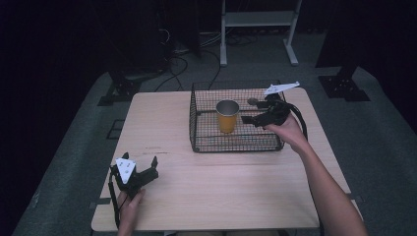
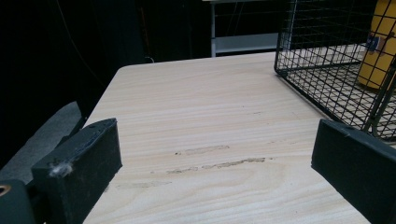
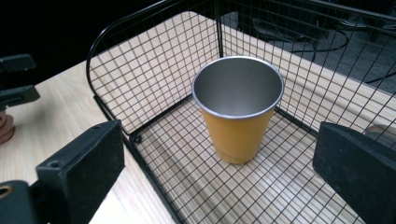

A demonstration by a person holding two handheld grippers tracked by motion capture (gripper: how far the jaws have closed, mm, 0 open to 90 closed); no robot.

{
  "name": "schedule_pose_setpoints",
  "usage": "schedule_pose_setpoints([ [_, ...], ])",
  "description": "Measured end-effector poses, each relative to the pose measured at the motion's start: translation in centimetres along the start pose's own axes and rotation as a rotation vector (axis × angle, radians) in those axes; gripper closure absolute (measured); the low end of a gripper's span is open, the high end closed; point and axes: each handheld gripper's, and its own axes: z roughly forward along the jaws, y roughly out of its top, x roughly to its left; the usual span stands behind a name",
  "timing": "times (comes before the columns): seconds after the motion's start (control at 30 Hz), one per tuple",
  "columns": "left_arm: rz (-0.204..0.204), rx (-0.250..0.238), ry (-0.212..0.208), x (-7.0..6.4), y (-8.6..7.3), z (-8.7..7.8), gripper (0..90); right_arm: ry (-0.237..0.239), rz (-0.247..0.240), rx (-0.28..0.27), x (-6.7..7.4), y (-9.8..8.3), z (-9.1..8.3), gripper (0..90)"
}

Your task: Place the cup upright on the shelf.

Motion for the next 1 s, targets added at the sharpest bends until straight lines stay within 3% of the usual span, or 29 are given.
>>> schedule_pose_setpoints([
  [0.43, 0.002, 0.0, 0.0, 0.0, 0.0, 0.0, 0.8, 0.028, -0.034, -0.005, 1.3, -1.1, -1.4, 1.7],
  [1.0, 0.002, 0.0, 0.0, 0.0, 0.0, 0.0, 0.8, 0.075, -0.066, -0.002, 3.0, -4.1, -2.7, 1.7],
])
